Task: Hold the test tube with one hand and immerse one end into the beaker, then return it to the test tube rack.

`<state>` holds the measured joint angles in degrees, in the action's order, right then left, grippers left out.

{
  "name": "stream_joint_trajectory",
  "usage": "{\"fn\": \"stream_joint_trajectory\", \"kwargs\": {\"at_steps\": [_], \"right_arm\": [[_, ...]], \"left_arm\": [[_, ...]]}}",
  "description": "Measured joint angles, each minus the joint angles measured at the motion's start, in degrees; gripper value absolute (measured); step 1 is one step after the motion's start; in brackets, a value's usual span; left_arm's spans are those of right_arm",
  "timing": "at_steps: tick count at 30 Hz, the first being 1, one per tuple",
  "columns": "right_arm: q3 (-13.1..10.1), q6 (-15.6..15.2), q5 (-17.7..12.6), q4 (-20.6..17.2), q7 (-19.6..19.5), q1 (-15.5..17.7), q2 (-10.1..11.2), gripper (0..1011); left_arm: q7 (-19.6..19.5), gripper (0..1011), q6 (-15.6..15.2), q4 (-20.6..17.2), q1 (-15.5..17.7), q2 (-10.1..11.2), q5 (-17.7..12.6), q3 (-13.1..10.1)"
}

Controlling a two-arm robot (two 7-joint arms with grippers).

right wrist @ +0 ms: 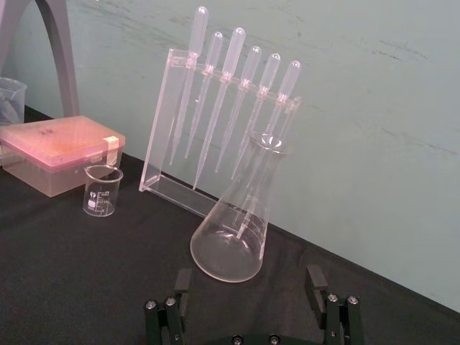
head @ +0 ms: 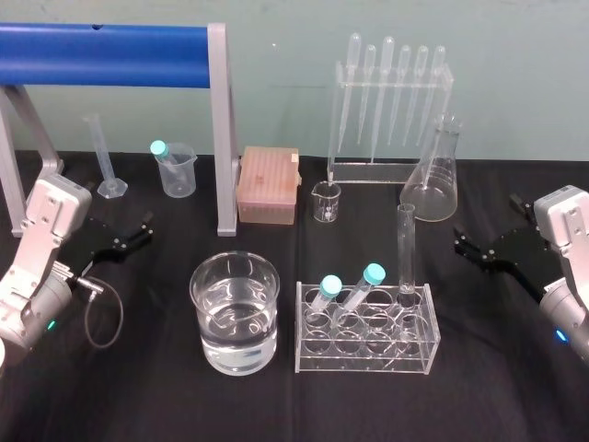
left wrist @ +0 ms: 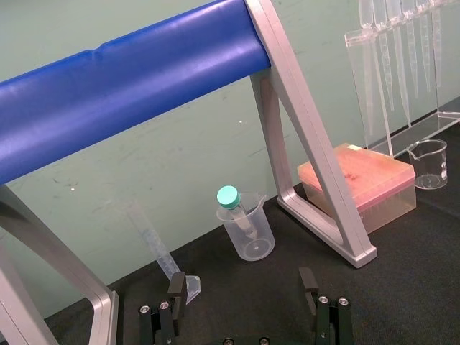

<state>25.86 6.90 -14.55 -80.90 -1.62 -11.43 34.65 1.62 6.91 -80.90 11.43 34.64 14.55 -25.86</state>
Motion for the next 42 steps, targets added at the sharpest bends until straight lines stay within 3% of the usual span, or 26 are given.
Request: {"fn": "stream_joint_trajectory", "kwargs": {"at_steps": [42], "right_arm": [[0.0,0.0,0.0,0.0,0.0,0.0,0.0,1002]], "left_arm": [[0.0,1000,0.0,0.0,0.0,0.0,0.0,0.0]]}}
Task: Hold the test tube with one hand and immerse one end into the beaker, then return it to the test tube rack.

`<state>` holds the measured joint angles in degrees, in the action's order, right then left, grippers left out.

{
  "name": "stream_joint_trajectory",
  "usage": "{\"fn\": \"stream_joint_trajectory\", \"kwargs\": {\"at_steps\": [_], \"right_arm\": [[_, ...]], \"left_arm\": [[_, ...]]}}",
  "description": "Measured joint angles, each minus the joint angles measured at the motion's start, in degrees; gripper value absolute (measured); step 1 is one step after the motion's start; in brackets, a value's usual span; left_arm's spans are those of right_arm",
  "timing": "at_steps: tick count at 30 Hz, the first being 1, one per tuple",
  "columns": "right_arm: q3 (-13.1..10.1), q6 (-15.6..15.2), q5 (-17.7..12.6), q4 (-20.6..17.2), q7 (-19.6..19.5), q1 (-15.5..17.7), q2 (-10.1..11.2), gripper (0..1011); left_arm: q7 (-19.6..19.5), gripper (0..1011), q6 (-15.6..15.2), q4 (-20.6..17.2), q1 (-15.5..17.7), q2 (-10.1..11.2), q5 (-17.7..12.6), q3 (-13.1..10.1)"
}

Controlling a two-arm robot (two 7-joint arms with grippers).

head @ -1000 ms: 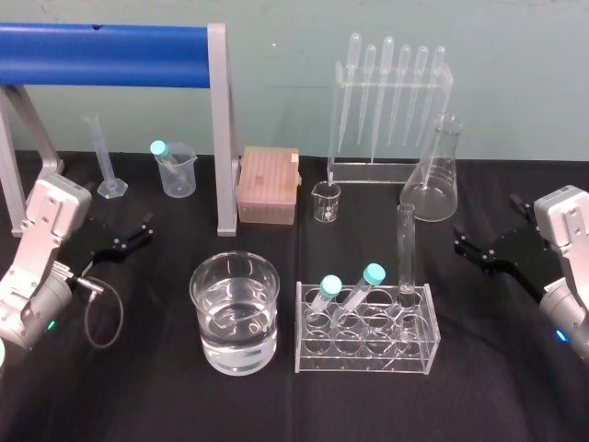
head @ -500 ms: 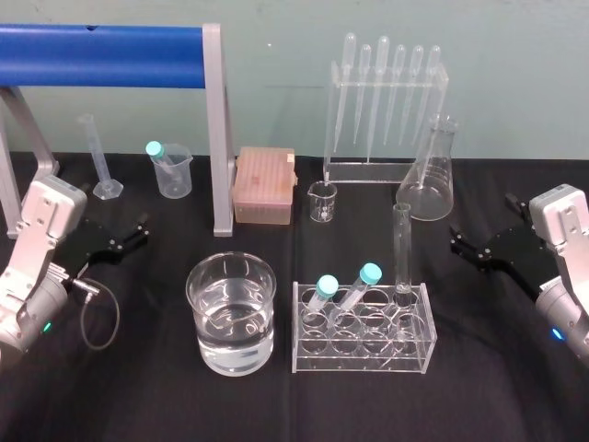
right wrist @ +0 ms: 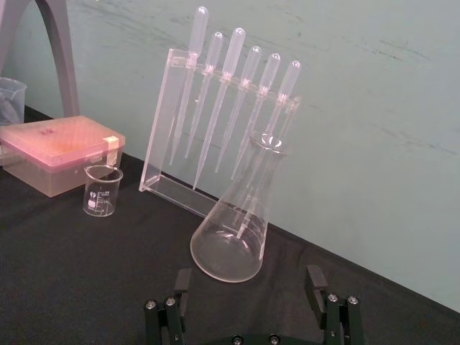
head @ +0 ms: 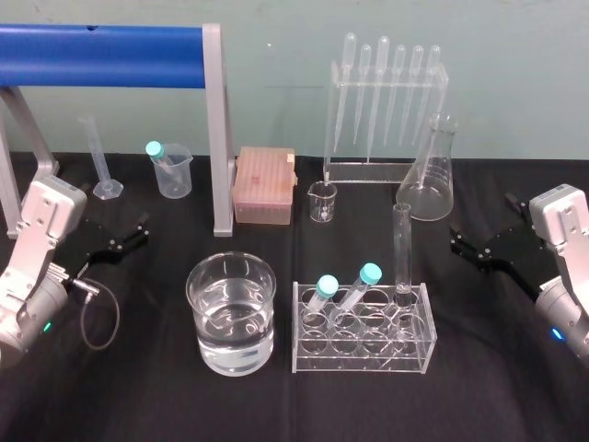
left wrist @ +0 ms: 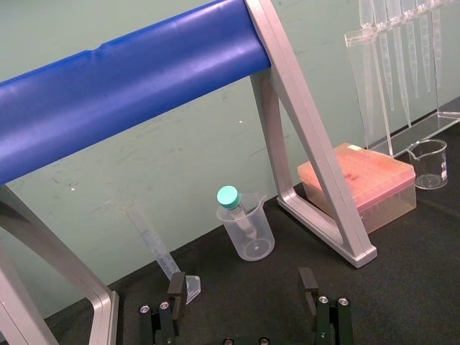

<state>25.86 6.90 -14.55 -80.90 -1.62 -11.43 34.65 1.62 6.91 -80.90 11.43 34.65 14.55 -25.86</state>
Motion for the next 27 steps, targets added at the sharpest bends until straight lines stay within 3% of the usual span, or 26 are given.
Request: {"fn": "stream_joint_trajectory", "kwargs": {"at_steps": [16,19,23,26,27], "right_arm": [[0.0,0.0,0.0,0.0,0.0,0.0,0.0,1002],[-1.0,0.8,-0.6,-0.2,1.1,0.1,0.2,1002],[-3.5,2.9,-4.1,-1.7,4.3,0.9,0.8,1002],[-5.7,4.7,-9.1,-3.3,9.3,1.4,1.6,1002],[-6.5,5.5,-11.9,-3.9,12.5,1.5,2.0,1002]], "left_arm": [[0.0,1000,0.0,0.0,0.0,0.0,0.0,0.0],[0.0,1000,0.0,0.0,0.0,0.0,0.0,0.0],[0.0,1000,0.0,0.0,0.0,0.0,0.0,0.0],[0.0,1000,0.0,0.0,0.0,0.0,0.0,0.0],[0.0,1000,0.0,0.0,0.0,0.0,0.0,0.0]]}}
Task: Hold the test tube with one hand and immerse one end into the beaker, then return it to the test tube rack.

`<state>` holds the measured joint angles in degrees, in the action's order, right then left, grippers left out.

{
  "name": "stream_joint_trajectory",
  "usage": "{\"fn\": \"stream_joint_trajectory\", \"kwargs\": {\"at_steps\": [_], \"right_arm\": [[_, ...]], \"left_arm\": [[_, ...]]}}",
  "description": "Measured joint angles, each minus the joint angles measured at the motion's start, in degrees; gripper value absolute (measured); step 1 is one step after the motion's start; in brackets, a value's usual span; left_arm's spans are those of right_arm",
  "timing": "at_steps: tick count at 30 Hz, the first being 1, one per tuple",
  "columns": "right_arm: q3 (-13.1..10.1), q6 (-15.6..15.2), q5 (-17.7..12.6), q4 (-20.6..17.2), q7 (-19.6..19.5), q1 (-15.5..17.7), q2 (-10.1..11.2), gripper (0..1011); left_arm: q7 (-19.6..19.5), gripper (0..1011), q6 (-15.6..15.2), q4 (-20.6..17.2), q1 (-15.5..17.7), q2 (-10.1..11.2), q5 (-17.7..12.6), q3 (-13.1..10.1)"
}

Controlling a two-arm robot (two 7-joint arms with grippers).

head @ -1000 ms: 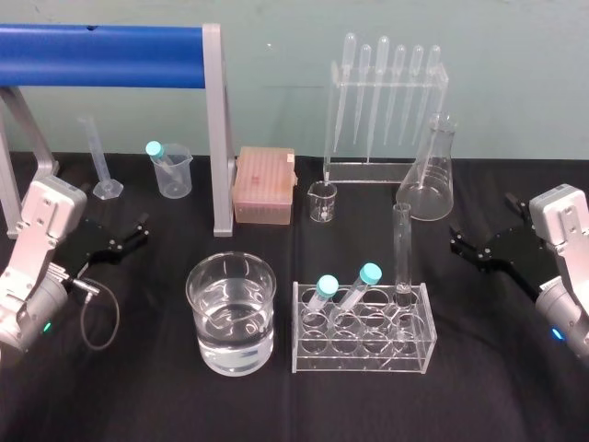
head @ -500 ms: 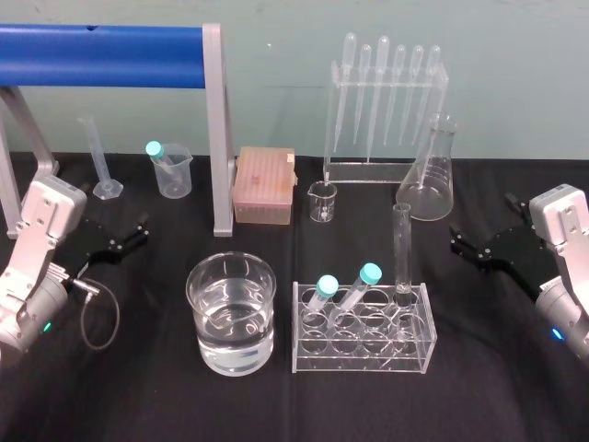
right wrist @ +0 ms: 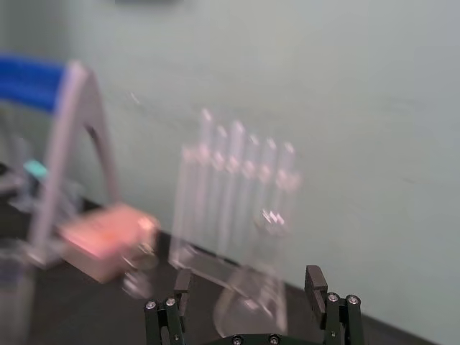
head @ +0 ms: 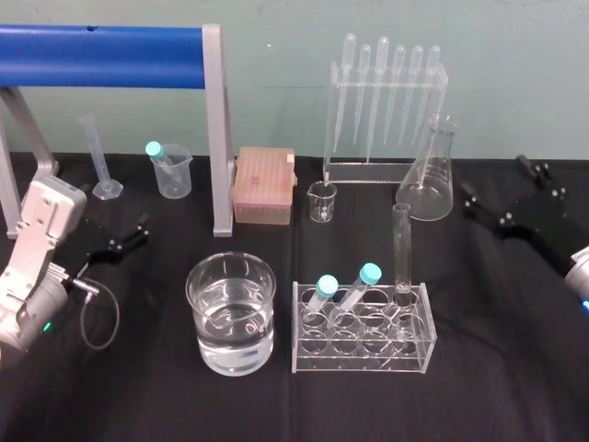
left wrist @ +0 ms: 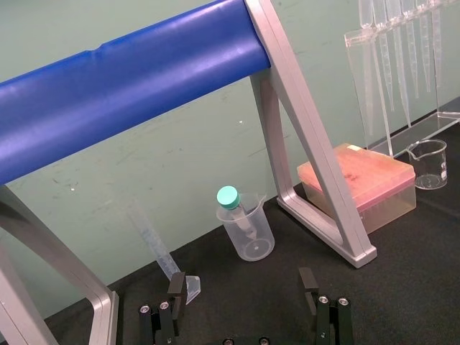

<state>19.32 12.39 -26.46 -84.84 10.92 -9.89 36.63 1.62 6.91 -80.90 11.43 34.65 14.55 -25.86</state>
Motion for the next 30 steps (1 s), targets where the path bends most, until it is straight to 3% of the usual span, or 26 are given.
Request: {"fn": "stream_joint_trajectory", "kwargs": {"at_steps": [3,9,16,23,30], "right_arm": [[-1.3,1.2,-4.9,-1.2,6.3,0.1,0.7,1002],[-2.2,2.4,-10.9,-2.9,16.6,-0.1,1.5,1002],[-1.0,3.1,-11.7,-3.9,24.1,-1.3,1.5,1002],[1.0,1.6,-10.4,-2.6,27.6,-2.6,0.5,1002],[2.0,-0.9,-9.1,-0.2,28.4,-3.5,-1.0,1002]], "left_arm": [[0.0,1000,0.0,0.0,0.0,0.0,0.0,0.0],[0.0,1000,0.0,0.0,0.0,0.0,0.0,0.0],[0.0,1000,0.0,0.0,0.0,0.0,0.0,0.0],[0.0,1000,0.0,0.0,0.0,0.0,0.0,0.0],[0.0,1000,0.0,0.0,0.0,0.0,0.0,0.0]]}}
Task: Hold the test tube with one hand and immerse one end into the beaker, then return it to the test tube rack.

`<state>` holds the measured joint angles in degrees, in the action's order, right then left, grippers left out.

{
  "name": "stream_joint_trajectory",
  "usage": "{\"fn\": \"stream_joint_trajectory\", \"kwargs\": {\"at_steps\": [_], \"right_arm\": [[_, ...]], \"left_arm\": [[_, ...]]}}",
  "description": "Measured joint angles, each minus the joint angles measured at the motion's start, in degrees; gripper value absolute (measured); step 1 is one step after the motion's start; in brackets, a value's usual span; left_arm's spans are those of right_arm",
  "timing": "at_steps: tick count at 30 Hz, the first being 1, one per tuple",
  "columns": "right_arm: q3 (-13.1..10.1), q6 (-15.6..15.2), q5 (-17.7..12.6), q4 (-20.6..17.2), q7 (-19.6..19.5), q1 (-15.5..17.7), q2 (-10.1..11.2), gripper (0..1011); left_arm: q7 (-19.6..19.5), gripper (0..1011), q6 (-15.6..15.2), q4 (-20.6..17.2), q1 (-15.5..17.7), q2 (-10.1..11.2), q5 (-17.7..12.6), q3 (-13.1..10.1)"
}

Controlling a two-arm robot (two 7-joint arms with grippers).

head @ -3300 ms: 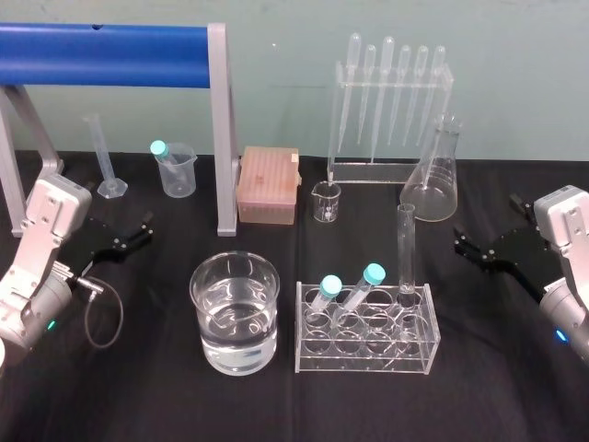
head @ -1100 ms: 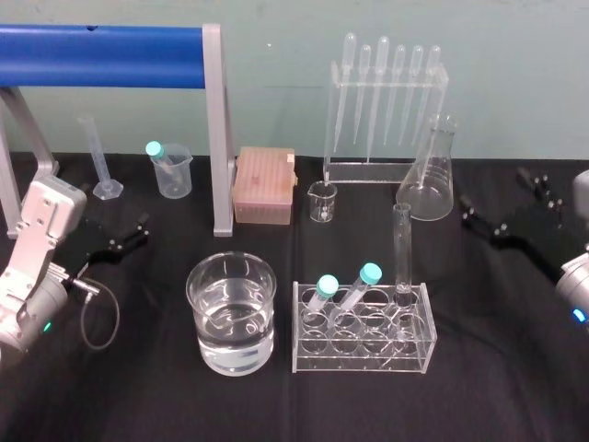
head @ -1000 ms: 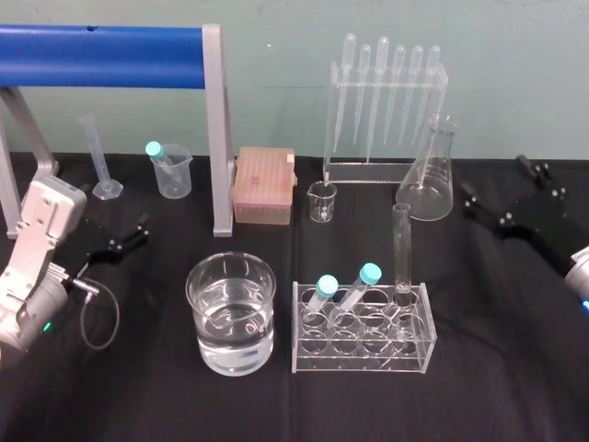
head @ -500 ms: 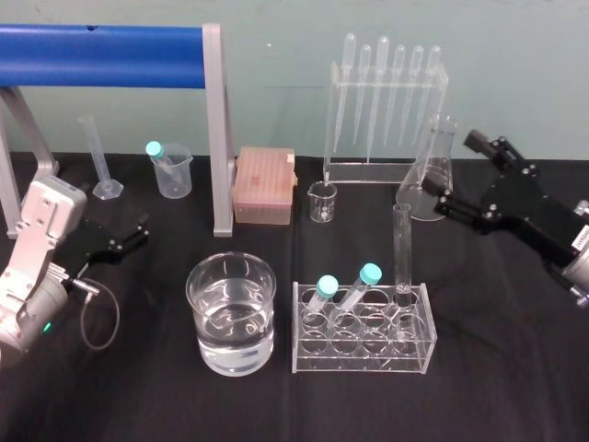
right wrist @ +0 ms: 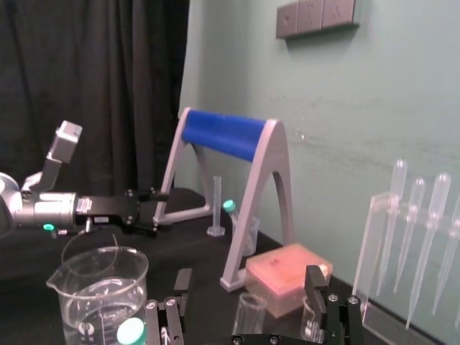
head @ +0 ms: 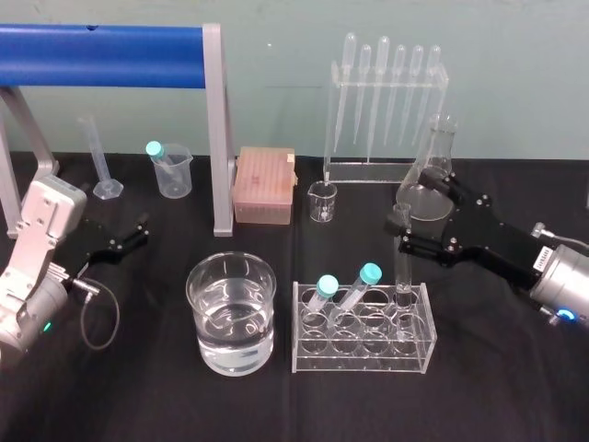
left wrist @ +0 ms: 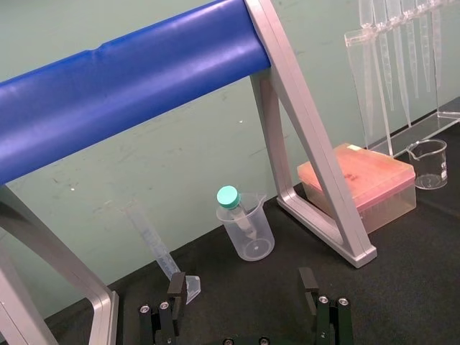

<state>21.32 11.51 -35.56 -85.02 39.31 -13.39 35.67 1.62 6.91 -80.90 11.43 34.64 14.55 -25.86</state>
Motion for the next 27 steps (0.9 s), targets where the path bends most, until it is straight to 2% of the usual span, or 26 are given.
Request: {"fn": "stream_joint_trajectory", "kwargs": {"at_steps": [15,27], "right_arm": [[1.4,-2.9,1.8,4.1,0.7,-2.0,-2.4,1002],[1.8,-4.3,2.3,5.3,0.6,-2.5,-2.9,1002]], "left_arm": [[0.0,1000,0.0,0.0,0.0,0.0,0.0,0.0],[0.0,1000,0.0,0.0,0.0,0.0,0.0,0.0]]}}
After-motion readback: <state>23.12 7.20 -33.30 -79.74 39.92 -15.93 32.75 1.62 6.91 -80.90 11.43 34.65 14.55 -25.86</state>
